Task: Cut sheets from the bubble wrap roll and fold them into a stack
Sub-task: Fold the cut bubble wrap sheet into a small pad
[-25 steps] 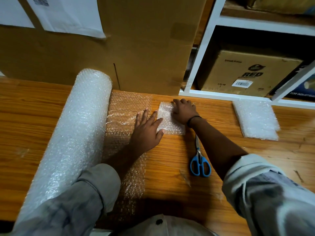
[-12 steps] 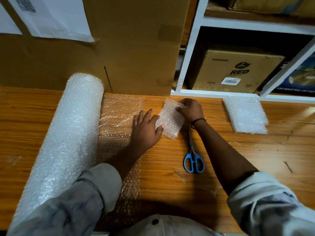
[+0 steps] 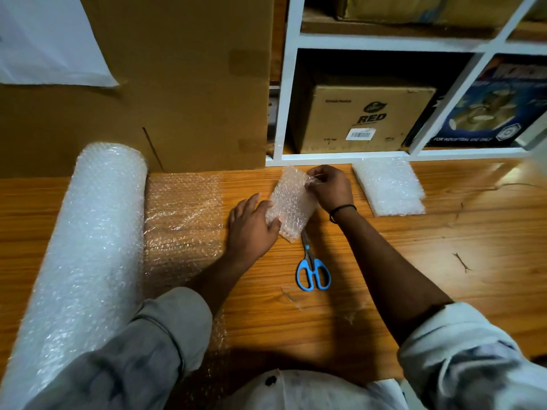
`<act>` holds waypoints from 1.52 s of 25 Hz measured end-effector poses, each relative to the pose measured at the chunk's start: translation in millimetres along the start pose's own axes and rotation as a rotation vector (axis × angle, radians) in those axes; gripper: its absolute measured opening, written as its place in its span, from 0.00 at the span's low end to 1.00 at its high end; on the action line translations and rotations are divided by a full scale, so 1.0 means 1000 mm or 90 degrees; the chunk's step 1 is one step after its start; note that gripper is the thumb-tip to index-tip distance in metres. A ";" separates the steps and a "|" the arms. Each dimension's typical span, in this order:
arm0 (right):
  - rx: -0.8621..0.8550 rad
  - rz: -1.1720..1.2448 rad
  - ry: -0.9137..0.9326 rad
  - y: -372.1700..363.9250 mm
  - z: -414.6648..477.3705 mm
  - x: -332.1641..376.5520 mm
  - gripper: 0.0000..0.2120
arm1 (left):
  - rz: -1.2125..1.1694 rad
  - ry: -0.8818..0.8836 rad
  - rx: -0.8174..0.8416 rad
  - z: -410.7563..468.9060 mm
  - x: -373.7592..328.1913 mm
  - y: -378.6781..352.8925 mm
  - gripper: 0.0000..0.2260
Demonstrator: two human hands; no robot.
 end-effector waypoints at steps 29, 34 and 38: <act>-0.194 0.108 -0.055 0.225 0.101 -0.187 0.18 | -0.041 0.093 -0.058 0.108 -0.257 -0.123 0.24; -0.195 -0.091 0.114 0.233 0.109 -0.170 0.18 | 0.039 0.061 -0.036 0.112 -0.278 -0.131 0.25; -0.061 -0.283 0.255 0.205 0.132 -0.151 0.18 | 0.125 -0.015 0.006 0.132 -0.294 -0.132 0.24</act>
Point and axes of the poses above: each hand's wrist, its own z-axis towards the middle knuckle, its own y-axis out of the back of the hand, x = y × z, the point moved 7 cm from there along z, towards the middle knuckle, and after that the axes turned 1 degree about y, right-handed, at the moved point
